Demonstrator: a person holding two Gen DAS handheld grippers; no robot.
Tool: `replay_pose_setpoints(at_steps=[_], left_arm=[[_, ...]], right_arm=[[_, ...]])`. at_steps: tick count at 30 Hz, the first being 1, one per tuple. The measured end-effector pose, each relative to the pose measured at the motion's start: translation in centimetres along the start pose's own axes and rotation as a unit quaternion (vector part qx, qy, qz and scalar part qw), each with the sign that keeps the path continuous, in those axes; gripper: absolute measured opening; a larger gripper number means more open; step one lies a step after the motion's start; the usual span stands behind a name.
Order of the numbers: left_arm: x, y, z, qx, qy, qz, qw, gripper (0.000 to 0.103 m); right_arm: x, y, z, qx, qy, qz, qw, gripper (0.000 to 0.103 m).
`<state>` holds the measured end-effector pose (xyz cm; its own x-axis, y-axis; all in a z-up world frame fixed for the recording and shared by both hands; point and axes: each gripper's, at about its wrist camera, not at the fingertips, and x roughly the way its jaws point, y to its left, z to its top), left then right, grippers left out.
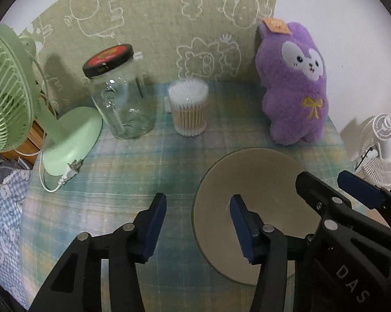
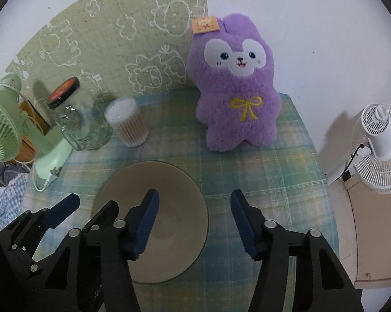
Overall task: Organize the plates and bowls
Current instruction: 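Move both tools to the bowl by the purple plush and close on its rim, then lift the bowl by its rim with both tools and carry it toward the plates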
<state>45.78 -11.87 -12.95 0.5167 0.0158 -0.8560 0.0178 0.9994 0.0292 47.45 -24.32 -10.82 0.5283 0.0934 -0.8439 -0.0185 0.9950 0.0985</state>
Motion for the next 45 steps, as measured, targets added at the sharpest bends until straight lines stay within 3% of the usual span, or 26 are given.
replay_pose_setpoints(at_steps=[5, 17, 32, 45], left_arm=[[1.6, -0.1, 0.1, -0.001, 0.023, 0.0, 0.9997, 0.042], [2.6, -0.5, 0.0, 0.001, 0.028, -0.003, 0.9996, 0.02], [2.4, -0.1, 0.1, -0.003, 0.049, -0.011, 0.9987, 0.017], [-2.2, 0.5, -1.5, 0.001, 0.035, -0.016, 0.9992, 0.017]], right_arm=[[1.8, -0.5, 0.0, 0.008, 0.015, 0.006, 1.0, 0.046], [3.5, -0.8, -0.4, 0.016, 0.032, 0.007, 0.999, 0.018], [3.2, -0.3, -0.5, 0.009, 0.038, -0.006, 0.999, 0.018], [-1.7, 0.4, -2.5, 0.025, 0.032, -0.011, 0.999, 0.018]])
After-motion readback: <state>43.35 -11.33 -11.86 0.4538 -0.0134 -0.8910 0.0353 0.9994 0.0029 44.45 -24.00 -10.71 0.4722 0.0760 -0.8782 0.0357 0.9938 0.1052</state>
